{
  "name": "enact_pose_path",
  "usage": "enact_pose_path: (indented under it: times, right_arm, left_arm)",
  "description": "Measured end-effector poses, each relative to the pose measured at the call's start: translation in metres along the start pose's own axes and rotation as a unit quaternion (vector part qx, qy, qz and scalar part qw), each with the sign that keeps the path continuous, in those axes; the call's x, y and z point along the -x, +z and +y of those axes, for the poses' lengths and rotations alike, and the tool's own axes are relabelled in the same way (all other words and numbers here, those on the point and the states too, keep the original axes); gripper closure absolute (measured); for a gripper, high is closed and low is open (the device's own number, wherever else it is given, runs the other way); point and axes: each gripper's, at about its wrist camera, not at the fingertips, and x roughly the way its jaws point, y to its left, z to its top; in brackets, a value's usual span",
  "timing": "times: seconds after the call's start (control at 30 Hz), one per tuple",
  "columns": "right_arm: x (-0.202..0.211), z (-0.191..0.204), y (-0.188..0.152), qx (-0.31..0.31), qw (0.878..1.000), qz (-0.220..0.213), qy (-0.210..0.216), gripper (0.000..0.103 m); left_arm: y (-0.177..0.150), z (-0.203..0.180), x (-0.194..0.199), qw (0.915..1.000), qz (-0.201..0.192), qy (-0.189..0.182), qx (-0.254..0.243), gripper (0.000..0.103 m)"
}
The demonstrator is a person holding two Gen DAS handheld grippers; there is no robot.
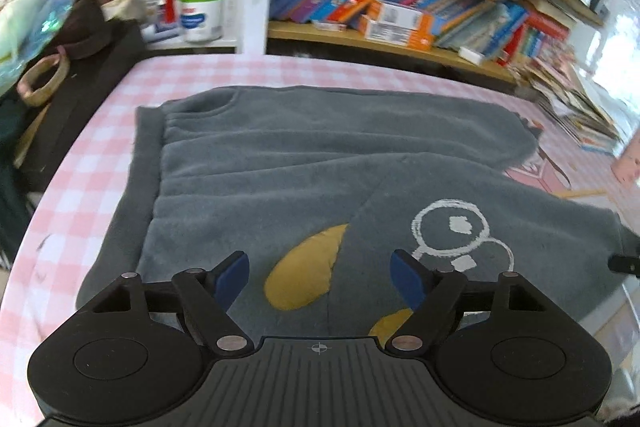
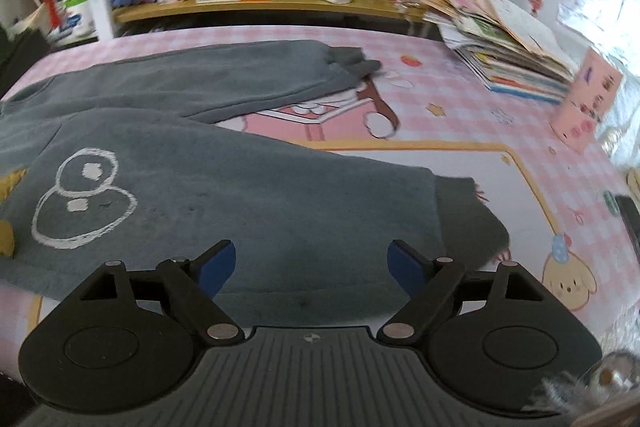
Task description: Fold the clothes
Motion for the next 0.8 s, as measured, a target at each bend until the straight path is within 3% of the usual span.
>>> enact_pose_path:
  times: [0.47, 0.8]
  right_arm:
    - [0.000, 0.030, -0.001, 0.021, 0.999, 0.025, -0.014, 0.018]
    - [-0.011, 0.043, 0.006, 0.050, 0.998, 0.035, 0.012, 0.017]
  left_arm:
    - [0.001, 0.018, -0.019, 0.9993, 0.029, -0.023, 0.004, 0.018]
    - [-0.006, 0.020, -0.018, 0.9992, 0.037, -0.010, 0.013, 0.018]
